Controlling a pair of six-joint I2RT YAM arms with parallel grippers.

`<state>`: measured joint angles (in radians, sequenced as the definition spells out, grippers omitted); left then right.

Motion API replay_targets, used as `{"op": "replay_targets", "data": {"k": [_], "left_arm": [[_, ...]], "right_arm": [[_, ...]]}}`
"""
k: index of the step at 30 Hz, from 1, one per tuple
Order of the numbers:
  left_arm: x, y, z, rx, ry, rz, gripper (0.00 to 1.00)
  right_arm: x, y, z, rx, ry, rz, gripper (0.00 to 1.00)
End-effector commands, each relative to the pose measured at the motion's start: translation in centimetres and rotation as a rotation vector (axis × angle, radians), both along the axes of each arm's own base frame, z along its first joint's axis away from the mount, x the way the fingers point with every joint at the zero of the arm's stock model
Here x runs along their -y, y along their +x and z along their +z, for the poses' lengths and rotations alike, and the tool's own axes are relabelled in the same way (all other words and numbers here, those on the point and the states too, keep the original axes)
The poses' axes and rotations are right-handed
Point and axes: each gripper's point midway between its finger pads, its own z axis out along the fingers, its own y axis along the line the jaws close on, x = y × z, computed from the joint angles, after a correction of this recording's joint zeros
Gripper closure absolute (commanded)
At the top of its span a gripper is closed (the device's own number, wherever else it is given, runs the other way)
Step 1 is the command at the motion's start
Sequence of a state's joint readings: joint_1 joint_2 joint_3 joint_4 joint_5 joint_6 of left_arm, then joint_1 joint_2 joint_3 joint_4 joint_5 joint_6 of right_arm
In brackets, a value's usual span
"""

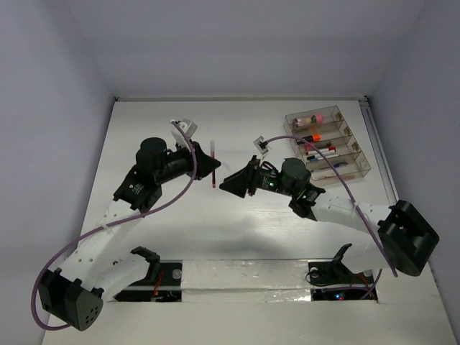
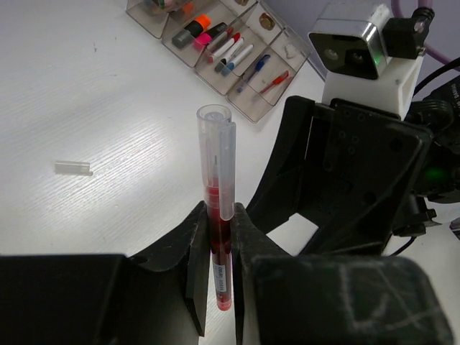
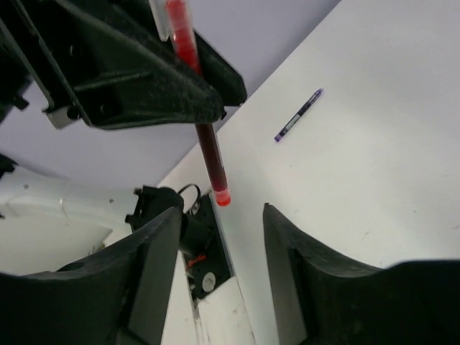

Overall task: Sort the stationery into containers
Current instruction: Place the pen in the storage box.

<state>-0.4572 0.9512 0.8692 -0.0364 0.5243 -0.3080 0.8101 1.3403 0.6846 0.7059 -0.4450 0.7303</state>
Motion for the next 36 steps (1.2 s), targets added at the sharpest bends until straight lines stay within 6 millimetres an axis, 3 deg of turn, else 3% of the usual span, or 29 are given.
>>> {"op": "replay_targets", "data": {"k": [1,8,15,19,22,24,25,30,36], "left_arm": [[0.5,-0.1,3.2,0.084,-0.069,-0.021,1.00],[1.4,-1.1,3.3,0.065,-0.117,-0.073,1.00],[1.7,-1.3,3.0,0.051,-0.118,-0.088,1.00],[1.9,-1.6,2.7,0.039,-0.110,-0.099,1.00],[1.9,-1.6,2.4,0.031,-0.104,-0.102,1.00],[2.0,-1.7,2.4,0.027,-0.104,-0.111,0.92],[2.0,-1.8,2.3,0.024,-0.103,-0.114,0.83],[1.7,-2.2,2.5,0.035,-0.101,-0.112,0.57],[1.2,-2.8,2.6,0.051,-0.097,-0.105,0.34]], "right_arm": [[-1.0,-1.4,0.9,0.074,-0.007,0.133,0.42],[-2.6,-1.4,2.1,0.094,0.042,0.212,0.44],[-2.6,-0.7,3.7,0.145,0.068,0.174,0.46],[-2.3,-0.5,4.2,0.159,0.075,0.148,0.78],[-2.1,0.0,4.2,0.150,0.086,0.110,0.95],[-1.8,0.4,4.8,0.149,0.109,0.073,0.99],[-1.5,0.7,5.3,0.152,0.130,0.039,1.00],[-0.4,1.6,6.5,0.140,0.192,-0.059,1.00],[1.0,3.2,7.0,0.107,0.227,-0.187,1.00]]}}
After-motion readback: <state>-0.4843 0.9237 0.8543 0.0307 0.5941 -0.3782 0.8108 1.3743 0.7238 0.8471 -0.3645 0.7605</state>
